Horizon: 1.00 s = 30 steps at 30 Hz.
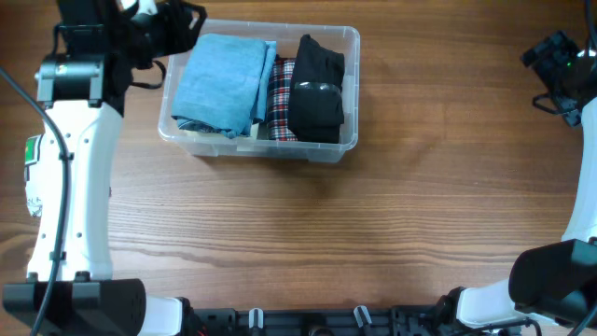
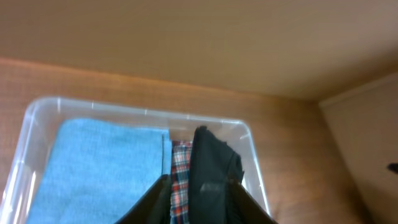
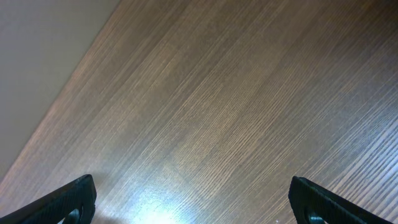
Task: Pack container
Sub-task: 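Carry the towel right and lower it into the box's left side, then release the towel and move the left gripper to the white shirt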
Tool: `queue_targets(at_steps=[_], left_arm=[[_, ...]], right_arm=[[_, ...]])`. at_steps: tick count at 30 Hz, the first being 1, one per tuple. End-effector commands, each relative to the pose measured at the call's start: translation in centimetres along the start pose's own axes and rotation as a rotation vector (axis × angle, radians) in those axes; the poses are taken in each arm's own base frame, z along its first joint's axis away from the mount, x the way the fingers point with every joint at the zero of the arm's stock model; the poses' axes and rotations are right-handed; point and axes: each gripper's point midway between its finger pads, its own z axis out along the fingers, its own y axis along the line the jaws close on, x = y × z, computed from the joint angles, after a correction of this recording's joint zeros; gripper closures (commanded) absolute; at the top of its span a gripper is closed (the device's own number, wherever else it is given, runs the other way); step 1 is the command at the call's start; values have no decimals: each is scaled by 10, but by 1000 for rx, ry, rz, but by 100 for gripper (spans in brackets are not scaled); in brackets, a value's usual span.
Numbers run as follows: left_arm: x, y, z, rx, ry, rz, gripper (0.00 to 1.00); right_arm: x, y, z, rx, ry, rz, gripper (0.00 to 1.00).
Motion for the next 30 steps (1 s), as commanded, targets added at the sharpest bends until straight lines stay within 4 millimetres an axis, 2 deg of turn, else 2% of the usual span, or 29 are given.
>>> queue_targets(at_steps=[1, 3, 4, 9, 10, 12, 15, 16, 18, 21, 24, 26, 30], left_arm=[[33, 23, 21, -174, 114, 74, 96], [49, 36, 14, -250, 176, 62, 96], [58, 49, 4, -306, 212, 30, 96], [91, 122, -65, -531, 325, -277, 95], [98, 137, -79, -566, 346, -331, 75], [110, 155, -101, -628, 384, -398, 60], [128, 189, -141, -804, 441, -443, 52], [131, 202, -155, -881, 446, -450, 46], [133, 220, -169, -962, 434, -461, 43], [135, 243, -169, -1022, 404, -461, 36], [149, 269, -167, -1120, 438, -442, 32], [160, 289, -153, -1148, 487, -440, 32], [182, 323, -135, -1211, 594, -434, 25]], right_arm=[[0, -2, 3, 17, -2, 14, 0], [0, -2, 3, 17, -2, 14, 0], [0, -2, 3, 17, -2, 14, 0], [0, -2, 3, 17, -2, 14, 0], [0, -2, 3, 17, -2, 14, 0], [0, -2, 3, 17, -2, 14, 0], [0, -2, 3, 17, -2, 14, 0], [0, -2, 3, 17, -2, 14, 0], [0, -2, 3, 17, -2, 14, 0], [0, -2, 3, 17, -2, 14, 0], [0, -2, 3, 17, -2, 14, 0], [0, -2, 3, 17, -2, 14, 0], [0, -2, 3, 17, -2, 14, 0]])
